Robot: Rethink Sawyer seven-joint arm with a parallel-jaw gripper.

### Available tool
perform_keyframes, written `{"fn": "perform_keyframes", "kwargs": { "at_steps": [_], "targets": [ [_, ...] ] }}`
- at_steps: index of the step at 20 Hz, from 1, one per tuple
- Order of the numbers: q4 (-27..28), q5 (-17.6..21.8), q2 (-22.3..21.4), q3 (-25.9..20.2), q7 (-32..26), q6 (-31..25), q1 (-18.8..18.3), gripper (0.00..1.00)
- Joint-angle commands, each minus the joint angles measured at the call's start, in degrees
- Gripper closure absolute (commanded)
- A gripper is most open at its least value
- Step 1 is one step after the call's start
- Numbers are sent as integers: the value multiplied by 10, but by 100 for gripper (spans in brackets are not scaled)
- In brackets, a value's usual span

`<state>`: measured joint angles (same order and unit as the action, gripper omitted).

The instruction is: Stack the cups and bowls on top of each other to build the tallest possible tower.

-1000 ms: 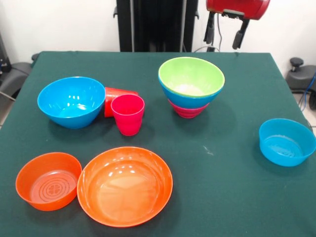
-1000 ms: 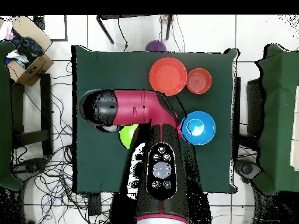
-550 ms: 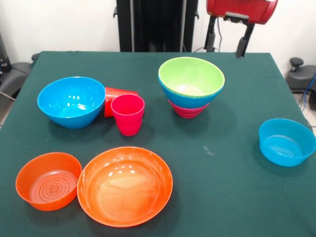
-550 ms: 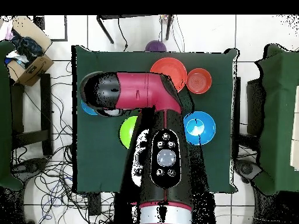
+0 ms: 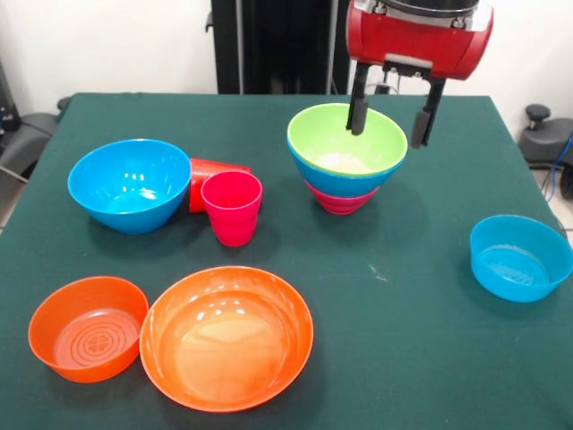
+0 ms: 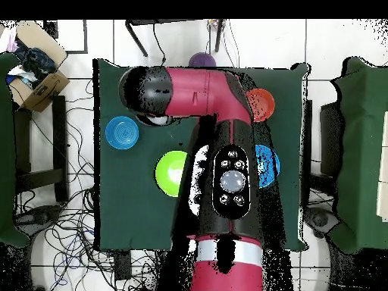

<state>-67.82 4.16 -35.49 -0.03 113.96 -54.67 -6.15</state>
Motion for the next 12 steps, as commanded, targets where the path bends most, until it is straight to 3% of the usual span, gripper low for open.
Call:
{"fn": "perform_keyframes", "kwargs": {
  "at_steps": [1, 6, 12],
  "targets": [
    [82, 3, 45, -40, 10, -70, -8, 0],
    [153, 21, 74, -46, -41, -92, -25, 0],
    [313, 38, 143, -61, -91, -187, -33, 0]
  ]
}}
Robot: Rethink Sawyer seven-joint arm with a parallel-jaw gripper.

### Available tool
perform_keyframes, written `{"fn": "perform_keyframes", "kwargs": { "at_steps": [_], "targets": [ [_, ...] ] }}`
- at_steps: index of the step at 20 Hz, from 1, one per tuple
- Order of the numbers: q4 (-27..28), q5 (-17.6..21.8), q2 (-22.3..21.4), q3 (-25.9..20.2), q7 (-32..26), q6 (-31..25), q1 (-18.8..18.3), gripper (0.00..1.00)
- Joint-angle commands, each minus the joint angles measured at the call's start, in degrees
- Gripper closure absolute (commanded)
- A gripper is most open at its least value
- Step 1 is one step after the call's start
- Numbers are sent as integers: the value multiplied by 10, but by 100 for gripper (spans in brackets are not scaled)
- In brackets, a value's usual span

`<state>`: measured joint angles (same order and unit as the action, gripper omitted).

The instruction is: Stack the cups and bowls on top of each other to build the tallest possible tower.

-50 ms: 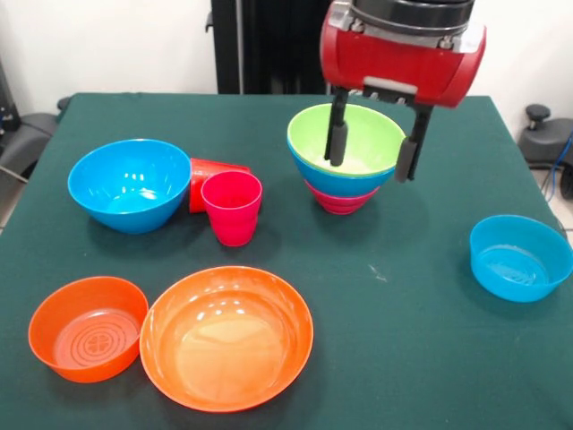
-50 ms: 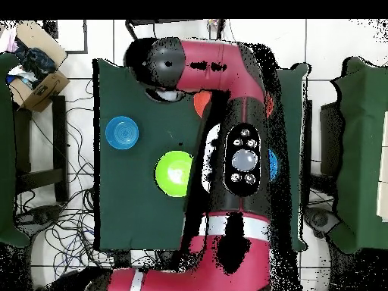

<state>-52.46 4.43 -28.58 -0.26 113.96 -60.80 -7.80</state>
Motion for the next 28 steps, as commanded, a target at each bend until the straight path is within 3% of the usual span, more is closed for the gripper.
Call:
{"fn": "perform_keyframes", "kwargs": {
  "at_steps": [1, 5, 11, 19, 28],
  "targets": [
    [187, 36, 87, -62, -94, -141, -15, 0],
    [320, 54, 155, -77, -117, -198, -6, 0],
    [423, 78, 212, -111, -173, -242, 3, 0],
    [453, 120, 235, -154, -241, -275, -2, 0],
    [463, 176, 243, -176, -257, -277, -8, 0]
  ]
}}
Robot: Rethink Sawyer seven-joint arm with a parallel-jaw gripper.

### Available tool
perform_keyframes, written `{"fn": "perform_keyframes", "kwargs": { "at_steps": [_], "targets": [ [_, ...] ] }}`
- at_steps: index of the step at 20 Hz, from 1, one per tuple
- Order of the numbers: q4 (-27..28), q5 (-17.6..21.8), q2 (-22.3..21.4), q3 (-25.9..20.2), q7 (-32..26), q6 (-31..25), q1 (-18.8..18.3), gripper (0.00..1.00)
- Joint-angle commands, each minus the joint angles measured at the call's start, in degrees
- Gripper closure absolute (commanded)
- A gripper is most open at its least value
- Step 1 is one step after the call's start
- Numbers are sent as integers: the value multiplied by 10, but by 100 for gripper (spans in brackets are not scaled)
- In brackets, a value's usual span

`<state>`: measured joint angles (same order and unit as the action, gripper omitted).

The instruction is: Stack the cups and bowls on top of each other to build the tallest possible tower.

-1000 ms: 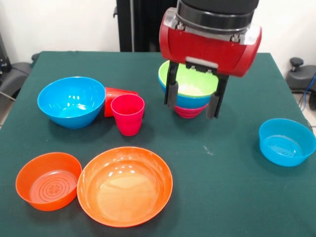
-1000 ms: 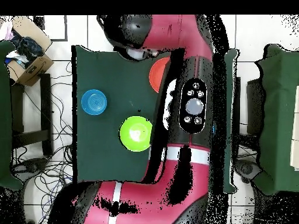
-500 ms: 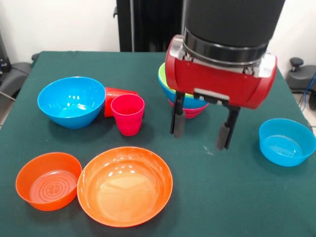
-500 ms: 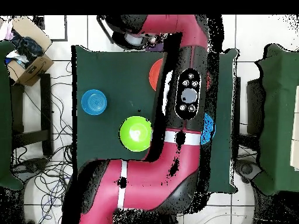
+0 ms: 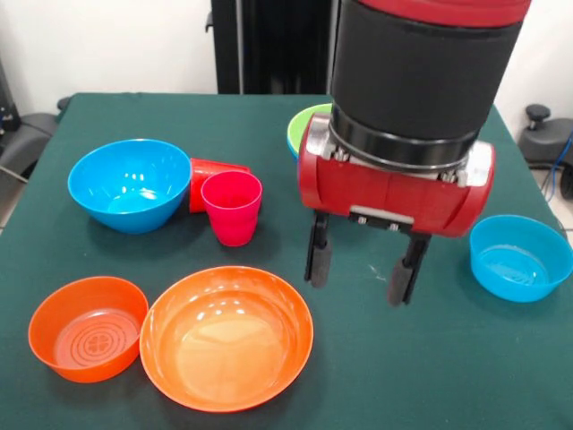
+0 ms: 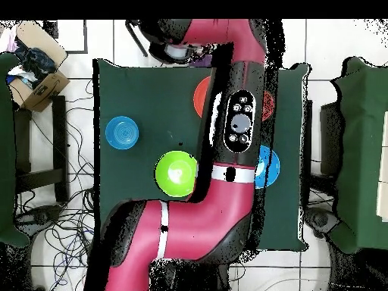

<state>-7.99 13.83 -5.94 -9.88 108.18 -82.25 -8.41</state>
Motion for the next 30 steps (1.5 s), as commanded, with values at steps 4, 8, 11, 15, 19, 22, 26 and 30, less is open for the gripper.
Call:
{"fn": "perform_keyframes", "kwargs": {
  "at_steps": [4, 8, 11, 15, 19, 22, 26, 30],
  "targets": [
    [17, 104, 24, -88, -206, -47, -8, 0],
    [16, 127, 41, -105, -196, -19, -9, 0],
    [11, 138, 52, -110, -187, -4, -9, 0],
    [-8, 132, 58, -102, -187, 15, -11, 0],
    [-32, 117, 67, -80, -175, 38, -11, 0],
    [-26, 122, 80, -83, -173, 37, -11, 0],
    [-27, 128, 86, -68, -171, 19, -10, 0],
    [-39, 127, 85, -42, -159, 17, -10, 0]
  ]
}}
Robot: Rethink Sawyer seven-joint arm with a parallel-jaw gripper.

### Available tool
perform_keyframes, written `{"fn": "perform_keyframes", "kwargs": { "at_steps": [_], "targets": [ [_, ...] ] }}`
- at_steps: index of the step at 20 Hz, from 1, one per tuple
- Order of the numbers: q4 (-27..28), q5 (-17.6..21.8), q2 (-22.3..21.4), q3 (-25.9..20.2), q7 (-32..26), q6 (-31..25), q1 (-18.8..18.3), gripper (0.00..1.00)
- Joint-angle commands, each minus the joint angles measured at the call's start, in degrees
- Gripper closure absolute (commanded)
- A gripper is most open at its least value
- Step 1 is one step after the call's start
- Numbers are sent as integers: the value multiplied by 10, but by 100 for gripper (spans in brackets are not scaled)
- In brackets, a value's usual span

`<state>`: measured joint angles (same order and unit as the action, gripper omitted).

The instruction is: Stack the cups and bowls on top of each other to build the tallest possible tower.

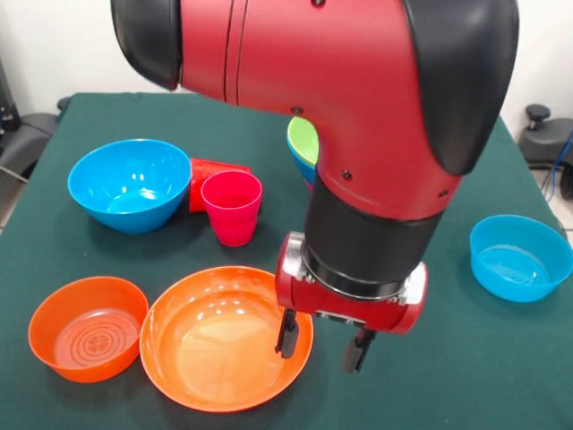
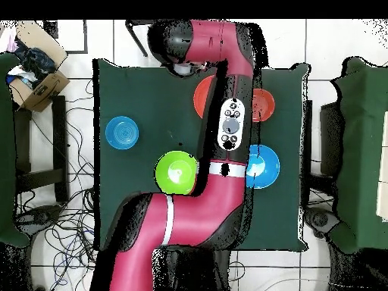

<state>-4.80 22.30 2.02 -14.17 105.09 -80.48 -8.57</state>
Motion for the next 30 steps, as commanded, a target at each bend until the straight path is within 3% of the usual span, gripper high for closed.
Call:
{"fn": "perform_keyframes", "kwargs": {
  "at_steps": [1, 7, 30],
  "targets": [
    [-70, 42, 6, 4, -129, -7, -8, 0],
    [-77, 35, 7, 24, -123, -28, -5, 0],
    [-157, -29, 13, 46, -146, 35, -4, 0]
  ]
}}
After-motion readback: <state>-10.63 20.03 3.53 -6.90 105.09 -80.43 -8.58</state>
